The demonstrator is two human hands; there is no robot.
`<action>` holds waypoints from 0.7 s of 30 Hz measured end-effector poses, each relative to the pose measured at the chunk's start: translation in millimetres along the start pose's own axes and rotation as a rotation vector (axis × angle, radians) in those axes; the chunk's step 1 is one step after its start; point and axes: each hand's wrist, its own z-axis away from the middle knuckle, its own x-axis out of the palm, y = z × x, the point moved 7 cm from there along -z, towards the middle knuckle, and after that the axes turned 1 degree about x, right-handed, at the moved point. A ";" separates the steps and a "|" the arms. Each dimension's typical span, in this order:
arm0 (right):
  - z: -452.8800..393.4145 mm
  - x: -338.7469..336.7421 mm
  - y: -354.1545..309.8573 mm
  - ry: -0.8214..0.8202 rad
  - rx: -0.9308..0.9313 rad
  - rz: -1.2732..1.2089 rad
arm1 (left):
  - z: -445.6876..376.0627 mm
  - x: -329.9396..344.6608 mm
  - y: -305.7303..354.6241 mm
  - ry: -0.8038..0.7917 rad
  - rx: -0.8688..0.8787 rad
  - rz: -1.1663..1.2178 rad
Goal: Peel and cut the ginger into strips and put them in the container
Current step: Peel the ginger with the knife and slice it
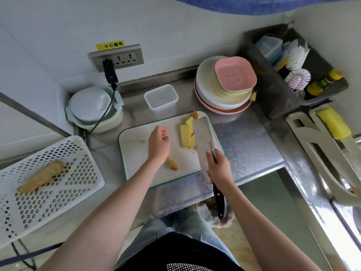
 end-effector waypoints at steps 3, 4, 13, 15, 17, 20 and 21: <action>9.6 25.5 -16.1 -0.130 -0.073 0.157 | 24.2 -23.1 -9.6 0.050 0.333 -0.312; 13.8 33.2 -21.4 -0.167 -0.094 0.202 | 35.4 -23.3 -12.9 0.023 0.480 -0.449; 29.7 63.5 -35.2 -0.287 -0.193 0.585 | 73.8 10.7 -48.6 -0.271 0.834 -1.066; 30.7 65.5 -36.5 -0.272 -0.215 0.629 | 73.0 11.6 -44.8 -0.268 0.819 -1.101; 31.7 68.3 -39.3 -0.263 -0.240 0.657 | 72.5 12.4 -42.3 -0.278 0.801 -1.139; 33.5 73.3 -41.6 -0.270 -0.262 0.694 | 72.0 14.4 -44.7 -0.292 0.769 -1.156; 34.1 74.9 -41.4 -0.274 -0.263 0.712 | 71.9 14.7 -45.7 -0.290 0.762 -1.144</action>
